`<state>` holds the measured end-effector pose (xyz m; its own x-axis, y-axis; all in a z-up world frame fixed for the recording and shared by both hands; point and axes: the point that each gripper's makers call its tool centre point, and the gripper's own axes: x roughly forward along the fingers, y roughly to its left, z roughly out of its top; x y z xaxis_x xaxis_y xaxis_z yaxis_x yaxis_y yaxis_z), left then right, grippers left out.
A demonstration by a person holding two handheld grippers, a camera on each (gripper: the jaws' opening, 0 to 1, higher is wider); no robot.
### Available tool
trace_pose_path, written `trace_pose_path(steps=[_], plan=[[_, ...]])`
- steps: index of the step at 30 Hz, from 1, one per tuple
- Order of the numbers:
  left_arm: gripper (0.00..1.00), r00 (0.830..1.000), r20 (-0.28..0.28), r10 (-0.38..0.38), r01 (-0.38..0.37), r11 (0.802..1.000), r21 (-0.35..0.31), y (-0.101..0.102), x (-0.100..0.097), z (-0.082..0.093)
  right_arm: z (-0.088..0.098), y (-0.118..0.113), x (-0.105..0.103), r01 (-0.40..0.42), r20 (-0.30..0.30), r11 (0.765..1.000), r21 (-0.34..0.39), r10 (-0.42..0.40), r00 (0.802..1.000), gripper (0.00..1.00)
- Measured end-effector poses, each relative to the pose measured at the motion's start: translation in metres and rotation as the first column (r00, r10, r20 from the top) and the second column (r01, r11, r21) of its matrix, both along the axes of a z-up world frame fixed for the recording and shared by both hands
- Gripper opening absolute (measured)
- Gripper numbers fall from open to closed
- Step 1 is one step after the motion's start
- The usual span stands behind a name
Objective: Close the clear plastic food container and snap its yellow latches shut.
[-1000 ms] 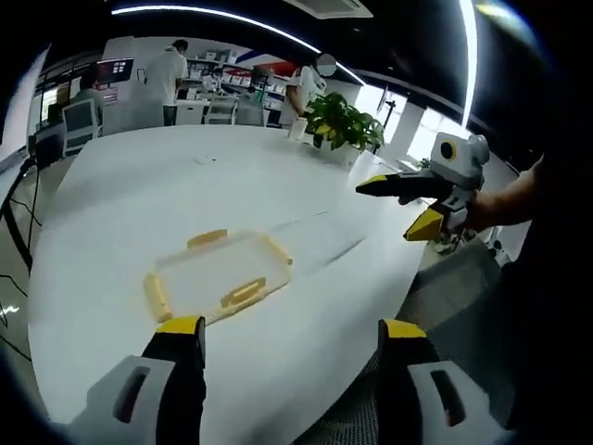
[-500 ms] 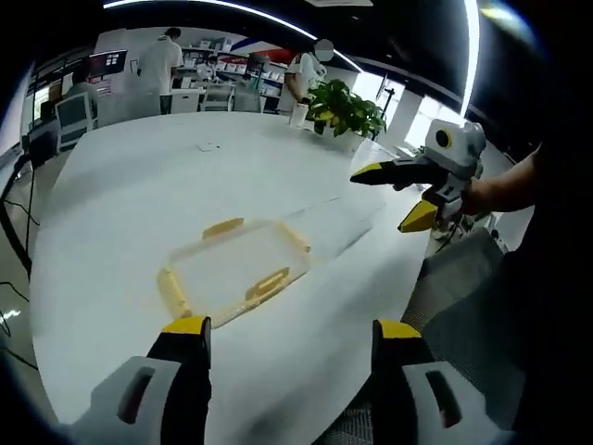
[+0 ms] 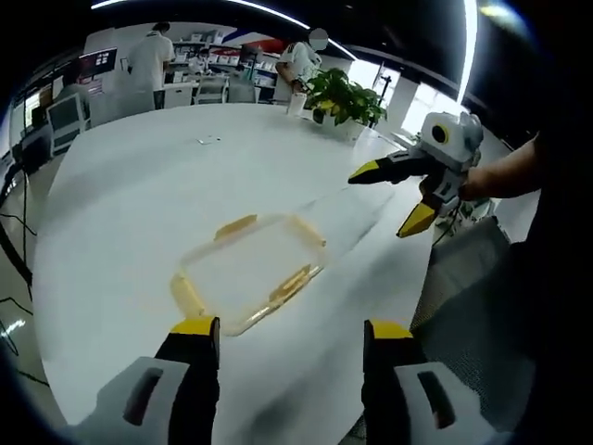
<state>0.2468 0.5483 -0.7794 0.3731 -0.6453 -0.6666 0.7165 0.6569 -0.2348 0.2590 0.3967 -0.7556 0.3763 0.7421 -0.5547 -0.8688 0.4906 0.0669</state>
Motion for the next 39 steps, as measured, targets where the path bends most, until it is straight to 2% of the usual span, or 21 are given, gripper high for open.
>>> trace_pose_path(steps=[8,11,18,32,36,39], plan=[[0.57,0.999,-0.015,-0.051,0.051,0.998,0.04,0.003,0.004,-0.007,-0.011,0.001,0.009,-0.029,-0.006,0.999,-0.044,0.029,1.0,0.61],[0.57,0.996,-0.016,-0.085,0.086,0.993,0.075,0.006,0.006,-0.012,-0.014,0.001,0.012,-0.039,-0.004,0.998,-0.059,0.039,0.999,0.61],[0.56,0.993,-0.017,-0.117,0.118,0.987,0.114,0.011,0.018,-0.017,-0.024,0.002,0.015,-0.063,-0.016,0.993,-0.102,0.062,0.998,0.6],[0.53,0.98,-0.026,-0.197,0.198,0.961,0.193,0.021,0.04,-0.023,-0.038,0.003,0.023,-0.117,-0.043,0.979,-0.166,0.112,0.993,0.57],[0.53,0.974,-0.026,-0.225,0.225,0.949,0.22,0.022,0.044,-0.025,-0.04,0.003,0.028,-0.132,-0.025,0.973,-0.19,0.13,0.991,0.58],[0.52,0.97,-0.028,-0.241,0.241,0.943,0.229,0.021,0.049,-0.025,-0.043,0.005,0.03,-0.145,-0.047,0.97,-0.196,0.138,0.989,0.58]])
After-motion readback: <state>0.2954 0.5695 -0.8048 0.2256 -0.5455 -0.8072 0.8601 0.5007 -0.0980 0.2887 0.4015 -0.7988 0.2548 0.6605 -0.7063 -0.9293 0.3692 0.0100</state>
